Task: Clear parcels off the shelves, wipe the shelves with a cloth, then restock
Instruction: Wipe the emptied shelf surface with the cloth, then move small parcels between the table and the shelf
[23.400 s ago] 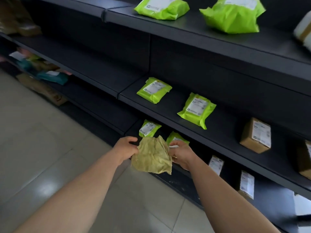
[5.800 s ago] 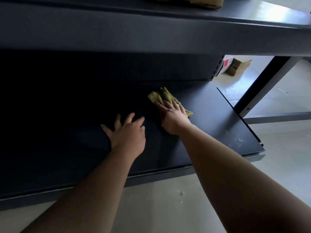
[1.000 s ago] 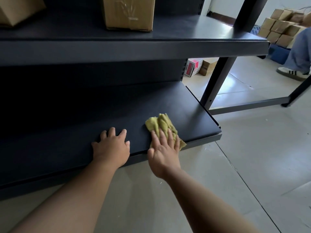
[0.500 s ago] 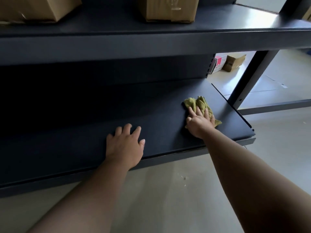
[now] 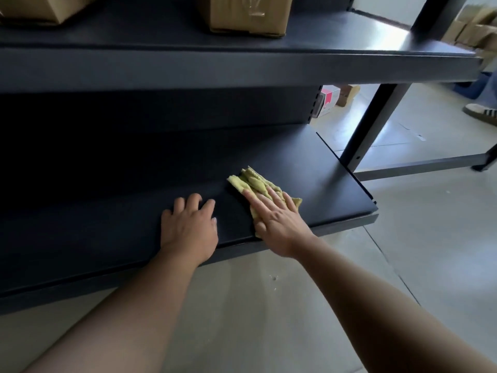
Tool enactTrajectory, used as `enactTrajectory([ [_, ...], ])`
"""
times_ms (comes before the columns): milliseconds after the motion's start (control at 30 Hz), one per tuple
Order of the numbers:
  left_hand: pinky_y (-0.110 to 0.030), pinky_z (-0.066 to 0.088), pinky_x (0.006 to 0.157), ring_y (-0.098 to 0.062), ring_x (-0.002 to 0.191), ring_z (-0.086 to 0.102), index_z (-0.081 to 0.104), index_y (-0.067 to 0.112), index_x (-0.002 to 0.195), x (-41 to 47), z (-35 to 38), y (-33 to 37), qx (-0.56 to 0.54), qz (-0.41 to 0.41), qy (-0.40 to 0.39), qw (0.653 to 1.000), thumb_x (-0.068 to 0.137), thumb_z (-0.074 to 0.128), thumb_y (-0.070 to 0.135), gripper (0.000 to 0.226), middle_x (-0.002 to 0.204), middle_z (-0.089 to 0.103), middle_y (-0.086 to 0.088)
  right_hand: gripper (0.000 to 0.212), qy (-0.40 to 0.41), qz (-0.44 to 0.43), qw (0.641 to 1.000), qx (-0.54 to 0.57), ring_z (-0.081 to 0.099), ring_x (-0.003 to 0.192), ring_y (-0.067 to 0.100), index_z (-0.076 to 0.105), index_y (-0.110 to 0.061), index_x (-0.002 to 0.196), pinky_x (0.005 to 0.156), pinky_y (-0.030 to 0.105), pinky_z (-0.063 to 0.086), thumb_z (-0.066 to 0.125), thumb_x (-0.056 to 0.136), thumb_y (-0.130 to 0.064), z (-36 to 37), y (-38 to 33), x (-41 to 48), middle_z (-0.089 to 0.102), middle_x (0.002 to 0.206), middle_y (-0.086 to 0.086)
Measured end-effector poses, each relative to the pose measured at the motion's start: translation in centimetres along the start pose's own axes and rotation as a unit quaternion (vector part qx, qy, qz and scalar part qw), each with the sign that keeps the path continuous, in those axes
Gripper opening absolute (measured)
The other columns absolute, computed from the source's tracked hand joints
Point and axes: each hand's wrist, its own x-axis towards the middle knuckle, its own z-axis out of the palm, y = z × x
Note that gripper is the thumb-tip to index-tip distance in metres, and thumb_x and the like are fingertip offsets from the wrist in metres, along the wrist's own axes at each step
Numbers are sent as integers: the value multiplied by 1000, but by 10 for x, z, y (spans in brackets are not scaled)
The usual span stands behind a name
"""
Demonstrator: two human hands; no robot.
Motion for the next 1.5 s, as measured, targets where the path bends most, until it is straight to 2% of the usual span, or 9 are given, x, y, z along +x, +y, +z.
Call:
enactTrajectory([
  [133, -39, 34, 93, -24, 120, 36, 37, 31, 136, 3, -2, 34, -25, 30, -2, 999, 98, 36, 40, 39, 138, 35, 3, 53, 27, 100, 994, -36, -2, 148, 18, 16, -41, 149, 118, 49, -6, 30, 98, -37, -4, 44, -25, 14, 159, -12],
  [367, -38, 34, 93, -25, 119, 36, 38, 31, 135, 16, 4, 77, -15, 62, -3, 998, 98, 36, 37, 38, 137, 36, 2, 52, 29, 240, 964, -109, -6, 146, 24, 6, -46, 149, 115, 49, -16, 18, 98, -45, -21, 116, -45, 11, 158, -10],
  [500, -38, 34, 92, -25, 119, 36, 39, 30, 133, 31, 6, 87, -19, 67, -6, 998, 98, 36, 38, 36, 137, 36, 3, 57, 28, 250, 960, -122, 20, 132, 30, 11, -47, 147, 112, 46, 7, 35, 96, -39, -35, 130, -36, 30, 147, -2],
  [633, -38, 35, 91, -24, 118, 38, 42, 28, 127, 49, 5, 99, -29, 90, 2, 996, 98, 39, 38, 31, 134, 40, 3, 80, 42, 261, 960, -93, 32, 126, 37, -6, -50, 147, 109, 46, 18, 48, 92, -26, -44, 133, -27, 18, 155, 2],
  [733, -38, 35, 91, -25, 118, 39, 43, 27, 127, 54, -3, 108, -44, 91, -23, 995, 98, 39, 37, 31, 133, 43, 1, 63, 77, 264, 961, -30, 30, 135, 36, 9, -44, 150, 111, 44, 21, 38, 98, -25, -51, 124, -30, 11, 159, -1],
  [833, -39, 33, 94, -27, 120, 39, 45, 25, 130, 47, -25, 122, -75, 79, -77, 991, 98, 40, 35, 34, 133, 47, -1, 48, 88, 273, 958, 17, 35, 135, 29, 32, -35, 146, 110, 40, 26, 39, 99, -29, -68, 103, -46, 35, 152, 0],
  [967, -39, 33, 97, -30, 122, 41, 48, 22, 130, 28, -76, 143, -145, 66, -126, 979, 97, 42, 31, 35, 132, 51, -5, 35, 125, 319, 935, 94, 50, 123, 30, 57, -24, 130, 104, 40, 38, 47, 97, -28, -118, 66, -72, 58, 133, 3],
  [1333, -41, 39, 98, -28, 119, 46, 52, 18, 126, -34, -296, 176, -203, 93, -202, 953, 97, 42, 30, 33, 126, 53, -5, 36, 151, 403, 886, 176, 58, 106, 27, 61, -23, 127, 93, 35, 44, 55, 91, -23, -324, -19, -154, 65, 120, 5],
  [1500, -42, 44, 97, -29, 114, 52, 57, 17, 122, -44, -428, 201, -243, 143, -193, 940, 96, 45, 28, 31, 125, 56, -7, 41, 155, 424, 871, 192, 54, 120, 23, 57, -21, 132, 105, 38, 38, 53, 91, -23, -441, -53, -182, 59, 132, 3],
])
